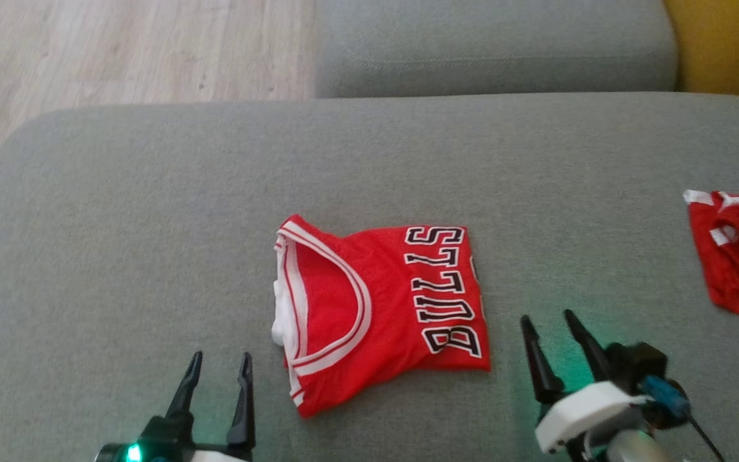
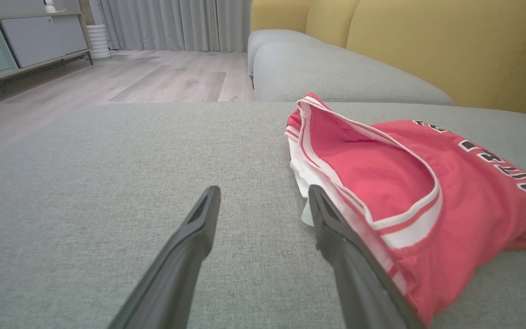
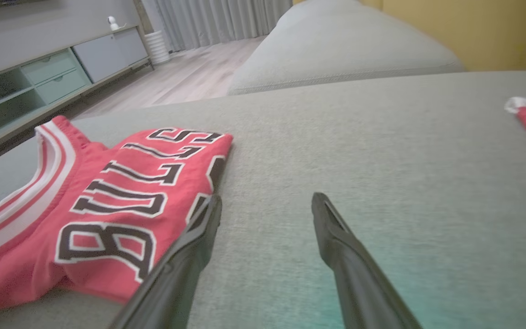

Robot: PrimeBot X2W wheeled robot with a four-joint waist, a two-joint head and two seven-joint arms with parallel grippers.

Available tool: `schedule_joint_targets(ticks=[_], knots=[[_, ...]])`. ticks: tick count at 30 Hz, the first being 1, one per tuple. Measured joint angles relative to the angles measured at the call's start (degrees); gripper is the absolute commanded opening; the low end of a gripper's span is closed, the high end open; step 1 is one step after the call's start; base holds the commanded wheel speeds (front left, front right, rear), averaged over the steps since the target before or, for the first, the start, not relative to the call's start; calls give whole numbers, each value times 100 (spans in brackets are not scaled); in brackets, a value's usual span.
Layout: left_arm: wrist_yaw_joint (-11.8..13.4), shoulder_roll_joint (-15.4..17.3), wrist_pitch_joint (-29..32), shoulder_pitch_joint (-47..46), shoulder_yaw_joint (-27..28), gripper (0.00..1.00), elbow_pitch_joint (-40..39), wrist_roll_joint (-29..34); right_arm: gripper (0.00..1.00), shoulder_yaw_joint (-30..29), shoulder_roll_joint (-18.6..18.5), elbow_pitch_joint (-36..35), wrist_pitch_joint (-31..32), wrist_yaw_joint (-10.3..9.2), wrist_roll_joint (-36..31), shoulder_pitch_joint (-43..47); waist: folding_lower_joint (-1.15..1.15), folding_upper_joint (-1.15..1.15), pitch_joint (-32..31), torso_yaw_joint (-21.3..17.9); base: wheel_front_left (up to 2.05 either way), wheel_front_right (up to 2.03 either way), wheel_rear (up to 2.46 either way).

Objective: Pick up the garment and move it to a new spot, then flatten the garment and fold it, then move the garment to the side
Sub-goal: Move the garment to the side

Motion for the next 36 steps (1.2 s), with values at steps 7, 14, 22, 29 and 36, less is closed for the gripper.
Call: schedule_joint_targets(ticks=[7, 14, 22, 29, 36], knots=[[-57, -1, 0, -272, -338, 100, 32, -35, 100, 498, 1, 816, 0, 0, 178, -1061, 1, 0, 287, 372, 0, 0, 0], [-56, 1, 0, -306, -379, 100, 125, -75, 87, 492, -7, 2084, 353, 0, 127, -1622, 0, 0, 518, 846, 0, 0, 0], [-94, 1, 0, -276, -266, 100, 122, -58, 0, 291, 91, 2485, 45, 2, 153, -1881, 1, 0, 557, 555, 0, 0, 0], [-186, 2, 0, -320, -313, 100, 93, -62, 0, -140, 33, 2527, -1, 2, -25, -1874, 1, 0, 464, -518, 0, 0, 0], [-196, 1, 0, -719, -523, 100, 51, -146, 0, -190, 21, 2237, 0, 1, -11, -1735, 1, 0, 458, -1848, 0, 0, 0]])
